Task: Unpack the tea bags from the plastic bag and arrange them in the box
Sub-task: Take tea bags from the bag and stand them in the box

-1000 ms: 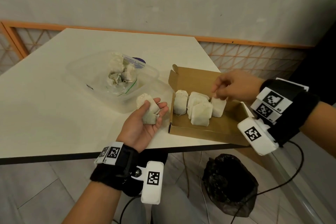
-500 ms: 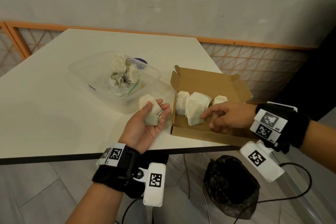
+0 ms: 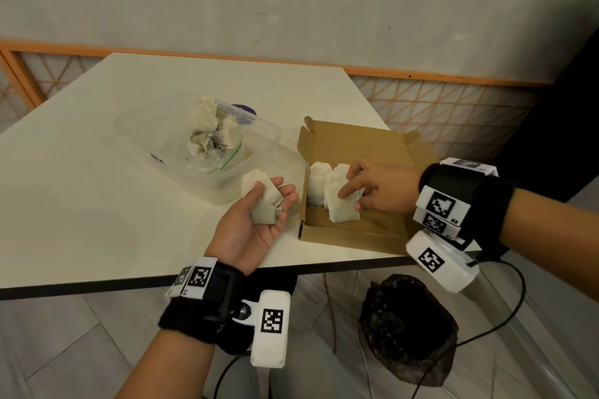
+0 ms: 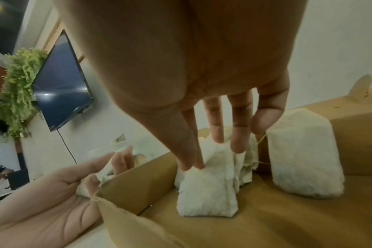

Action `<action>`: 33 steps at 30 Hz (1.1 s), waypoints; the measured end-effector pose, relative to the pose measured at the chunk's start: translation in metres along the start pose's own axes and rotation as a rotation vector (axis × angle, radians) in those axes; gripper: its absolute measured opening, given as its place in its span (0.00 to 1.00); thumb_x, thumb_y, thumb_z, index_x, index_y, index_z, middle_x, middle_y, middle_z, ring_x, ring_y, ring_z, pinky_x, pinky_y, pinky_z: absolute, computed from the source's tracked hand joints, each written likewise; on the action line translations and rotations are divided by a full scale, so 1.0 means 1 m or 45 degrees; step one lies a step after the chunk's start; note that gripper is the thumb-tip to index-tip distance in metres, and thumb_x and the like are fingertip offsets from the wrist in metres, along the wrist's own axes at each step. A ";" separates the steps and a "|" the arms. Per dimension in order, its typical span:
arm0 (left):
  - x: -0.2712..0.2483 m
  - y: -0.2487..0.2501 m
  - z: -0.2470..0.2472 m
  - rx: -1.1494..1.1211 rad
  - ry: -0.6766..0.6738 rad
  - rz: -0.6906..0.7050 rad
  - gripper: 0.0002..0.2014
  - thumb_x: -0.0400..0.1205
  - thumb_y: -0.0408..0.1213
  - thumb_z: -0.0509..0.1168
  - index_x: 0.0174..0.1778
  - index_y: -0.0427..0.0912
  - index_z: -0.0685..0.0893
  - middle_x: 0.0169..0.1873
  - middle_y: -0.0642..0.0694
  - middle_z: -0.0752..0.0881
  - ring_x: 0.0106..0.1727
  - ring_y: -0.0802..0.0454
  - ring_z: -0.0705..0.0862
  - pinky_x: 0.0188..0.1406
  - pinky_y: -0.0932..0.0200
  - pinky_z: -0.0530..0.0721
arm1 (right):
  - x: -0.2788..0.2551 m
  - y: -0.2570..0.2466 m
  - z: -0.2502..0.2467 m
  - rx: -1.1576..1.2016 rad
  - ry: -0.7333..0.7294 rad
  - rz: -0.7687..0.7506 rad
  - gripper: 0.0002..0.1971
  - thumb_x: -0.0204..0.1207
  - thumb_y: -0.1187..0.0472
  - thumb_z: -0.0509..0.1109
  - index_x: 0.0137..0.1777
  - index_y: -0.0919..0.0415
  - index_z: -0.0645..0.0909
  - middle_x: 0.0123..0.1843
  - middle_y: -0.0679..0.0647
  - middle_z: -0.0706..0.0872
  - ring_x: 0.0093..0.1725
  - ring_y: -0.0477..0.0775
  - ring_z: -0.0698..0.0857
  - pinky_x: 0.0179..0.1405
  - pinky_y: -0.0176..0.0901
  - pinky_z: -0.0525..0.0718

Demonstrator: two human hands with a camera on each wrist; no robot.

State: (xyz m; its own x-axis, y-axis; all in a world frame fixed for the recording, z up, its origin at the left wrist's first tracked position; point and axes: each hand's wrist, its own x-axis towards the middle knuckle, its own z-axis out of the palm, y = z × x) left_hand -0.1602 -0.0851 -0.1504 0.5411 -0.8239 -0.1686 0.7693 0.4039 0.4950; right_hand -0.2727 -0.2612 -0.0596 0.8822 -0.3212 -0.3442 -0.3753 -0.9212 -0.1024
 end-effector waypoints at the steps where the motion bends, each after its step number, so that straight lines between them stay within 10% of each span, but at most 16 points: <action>1: 0.000 0.000 0.000 0.000 -0.003 0.002 0.14 0.87 0.40 0.54 0.52 0.38 0.83 0.43 0.40 0.89 0.43 0.50 0.91 0.30 0.66 0.87 | 0.000 0.001 0.000 -0.030 -0.015 0.017 0.20 0.79 0.57 0.66 0.71 0.52 0.75 0.73 0.52 0.66 0.63 0.50 0.73 0.66 0.38 0.68; 5: 0.000 0.000 0.001 -0.004 -0.006 -0.003 0.14 0.87 0.40 0.54 0.52 0.38 0.83 0.44 0.40 0.89 0.43 0.50 0.91 0.29 0.65 0.87 | -0.004 0.006 0.000 -0.031 0.019 0.080 0.23 0.79 0.52 0.66 0.73 0.56 0.72 0.70 0.53 0.73 0.64 0.51 0.75 0.59 0.35 0.70; 11: 0.001 -0.001 0.001 0.002 0.000 -0.008 0.14 0.86 0.40 0.54 0.52 0.38 0.83 0.45 0.39 0.88 0.44 0.50 0.91 0.30 0.65 0.87 | -0.009 -0.012 -0.002 -0.029 0.020 -0.044 0.25 0.80 0.64 0.61 0.75 0.44 0.67 0.48 0.48 0.76 0.40 0.42 0.72 0.41 0.31 0.71; 18: -0.002 0.000 0.001 -0.014 0.002 -0.002 0.14 0.87 0.40 0.54 0.51 0.38 0.83 0.43 0.40 0.89 0.43 0.50 0.91 0.31 0.66 0.87 | 0.001 -0.037 0.006 -0.550 -0.141 -0.077 0.25 0.84 0.62 0.54 0.80 0.52 0.60 0.75 0.57 0.71 0.71 0.57 0.72 0.57 0.35 0.68; 27: 0.000 0.000 0.001 0.005 0.001 -0.013 0.14 0.87 0.40 0.54 0.52 0.38 0.83 0.43 0.40 0.89 0.43 0.50 0.91 0.30 0.66 0.87 | 0.001 -0.036 0.002 -0.533 -0.223 0.050 0.22 0.84 0.61 0.53 0.77 0.61 0.65 0.75 0.59 0.72 0.73 0.56 0.72 0.63 0.37 0.67; 33: 0.000 0.000 0.002 0.005 0.009 -0.010 0.14 0.87 0.40 0.53 0.52 0.38 0.83 0.43 0.40 0.89 0.43 0.50 0.91 0.29 0.66 0.86 | -0.002 -0.033 0.006 -0.364 -0.166 0.036 0.29 0.81 0.61 0.56 0.80 0.43 0.56 0.71 0.57 0.75 0.67 0.58 0.76 0.60 0.40 0.73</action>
State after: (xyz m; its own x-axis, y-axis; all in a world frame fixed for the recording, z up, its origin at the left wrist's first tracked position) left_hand -0.1608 -0.0854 -0.1490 0.5373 -0.8242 -0.1787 0.7722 0.3956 0.4972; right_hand -0.2640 -0.2284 -0.0610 0.8219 -0.3338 -0.4616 -0.2878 -0.9426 0.1692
